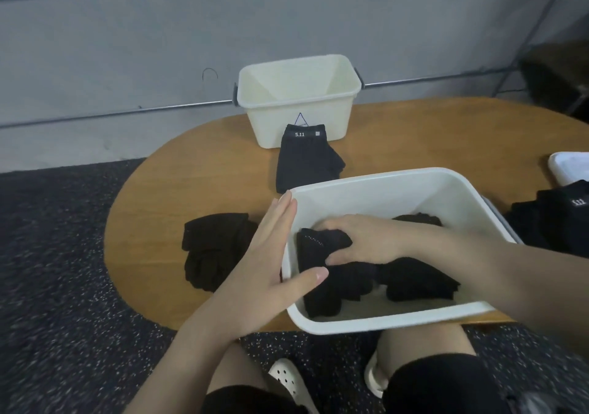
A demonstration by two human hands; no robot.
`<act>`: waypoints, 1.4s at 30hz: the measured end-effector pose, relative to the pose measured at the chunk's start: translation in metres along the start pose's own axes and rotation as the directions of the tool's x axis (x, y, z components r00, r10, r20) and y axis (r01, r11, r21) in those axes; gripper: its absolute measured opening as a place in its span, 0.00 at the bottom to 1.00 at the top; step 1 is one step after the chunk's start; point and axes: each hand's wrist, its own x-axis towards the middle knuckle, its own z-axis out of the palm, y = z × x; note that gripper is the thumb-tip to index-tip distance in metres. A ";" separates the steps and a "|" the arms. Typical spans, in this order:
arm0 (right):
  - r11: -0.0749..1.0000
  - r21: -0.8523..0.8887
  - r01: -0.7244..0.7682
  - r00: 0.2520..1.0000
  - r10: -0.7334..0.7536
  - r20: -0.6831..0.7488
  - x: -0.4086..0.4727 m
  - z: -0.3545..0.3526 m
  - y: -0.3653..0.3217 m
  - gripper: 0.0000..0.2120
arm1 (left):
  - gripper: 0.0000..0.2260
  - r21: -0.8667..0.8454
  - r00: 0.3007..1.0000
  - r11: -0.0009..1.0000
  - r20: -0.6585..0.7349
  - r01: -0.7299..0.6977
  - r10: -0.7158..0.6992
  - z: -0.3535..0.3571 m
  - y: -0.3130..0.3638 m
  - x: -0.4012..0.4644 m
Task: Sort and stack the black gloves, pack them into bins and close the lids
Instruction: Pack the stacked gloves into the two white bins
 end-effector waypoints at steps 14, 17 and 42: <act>0.999 0.026 -0.026 0.994 0.023 0.103 0.005 0.014 0.012 0.24 | 0.40 -0.095 0.997 0.995 -0.064 -0.041 0.035 0.006 -0.006 -0.002; 0.999 0.036 -0.023 0.999 0.022 0.045 0.002 0.015 0.009 0.26 | 0.40 -0.097 0.997 0.995 -0.064 -0.037 0.031 0.006 -0.005 -0.004; 0.949 -0.028 0.314 0.847 -0.293 -0.442 0.001 -0.046 -0.122 0.03 | 0.12 0.099 0.920 0.957 -0.316 0.274 -0.231 -0.085 -0.109 -0.036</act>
